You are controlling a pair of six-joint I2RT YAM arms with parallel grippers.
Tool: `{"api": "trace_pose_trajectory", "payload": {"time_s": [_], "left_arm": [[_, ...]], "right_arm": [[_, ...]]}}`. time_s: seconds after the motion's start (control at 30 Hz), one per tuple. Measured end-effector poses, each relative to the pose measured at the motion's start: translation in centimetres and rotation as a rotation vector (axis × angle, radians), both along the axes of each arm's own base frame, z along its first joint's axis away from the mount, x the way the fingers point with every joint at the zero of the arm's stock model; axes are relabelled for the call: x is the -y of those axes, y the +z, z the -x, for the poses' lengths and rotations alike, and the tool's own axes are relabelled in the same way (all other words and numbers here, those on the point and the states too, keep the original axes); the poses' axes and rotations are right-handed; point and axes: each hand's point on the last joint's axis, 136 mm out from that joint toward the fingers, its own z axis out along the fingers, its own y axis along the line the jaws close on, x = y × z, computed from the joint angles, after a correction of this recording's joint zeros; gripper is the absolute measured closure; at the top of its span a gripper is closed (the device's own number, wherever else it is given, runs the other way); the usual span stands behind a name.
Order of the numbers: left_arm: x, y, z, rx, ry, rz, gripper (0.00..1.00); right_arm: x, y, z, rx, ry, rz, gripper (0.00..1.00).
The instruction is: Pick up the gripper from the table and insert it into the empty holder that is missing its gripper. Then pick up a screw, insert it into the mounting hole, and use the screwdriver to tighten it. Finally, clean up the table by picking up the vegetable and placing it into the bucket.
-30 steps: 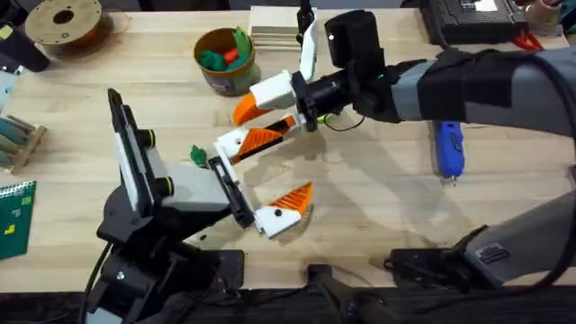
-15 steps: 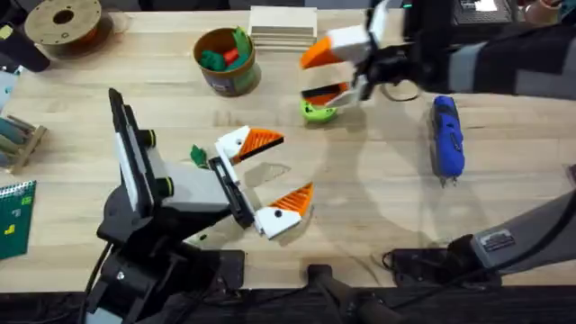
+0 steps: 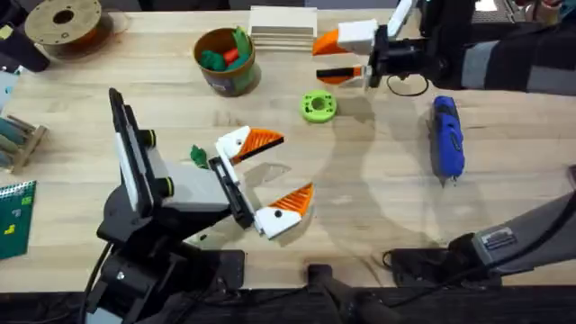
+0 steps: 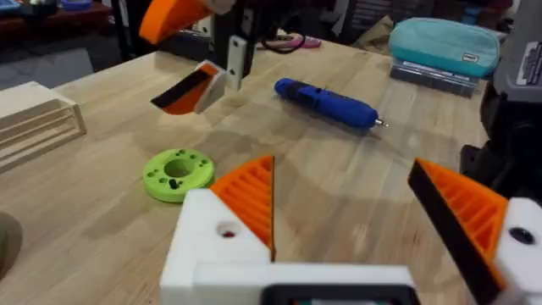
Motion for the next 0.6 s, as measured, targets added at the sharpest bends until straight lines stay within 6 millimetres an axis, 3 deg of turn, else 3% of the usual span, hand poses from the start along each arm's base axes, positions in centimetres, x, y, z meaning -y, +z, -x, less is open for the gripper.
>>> {"api": "trace_pose_trajectory", "payload": {"time_s": [0.2,0.37,0.5,0.6], "left_arm": [[0.0,0.0,0.0,0.000,0.000,0.000,0.013],[0.0,0.0,0.0,0.000,0.000,0.000,0.014],[0.0,0.0,0.0,0.000,0.000,0.000,0.013],[0.0,0.0,0.0,0.000,0.000,0.000,0.014]], "right_arm": [[1.8,-2.2,-3.2,0.090,-0.191,0.221,0.175],[3.1,-1.9,-1.3,0.135,-0.192,0.474,0.175],[2.1,-0.9,0.5,0.286,-0.088,0.652,0.175],[1.0,-2.3,2.4,0.374,0.028,0.794,0.175]]}}
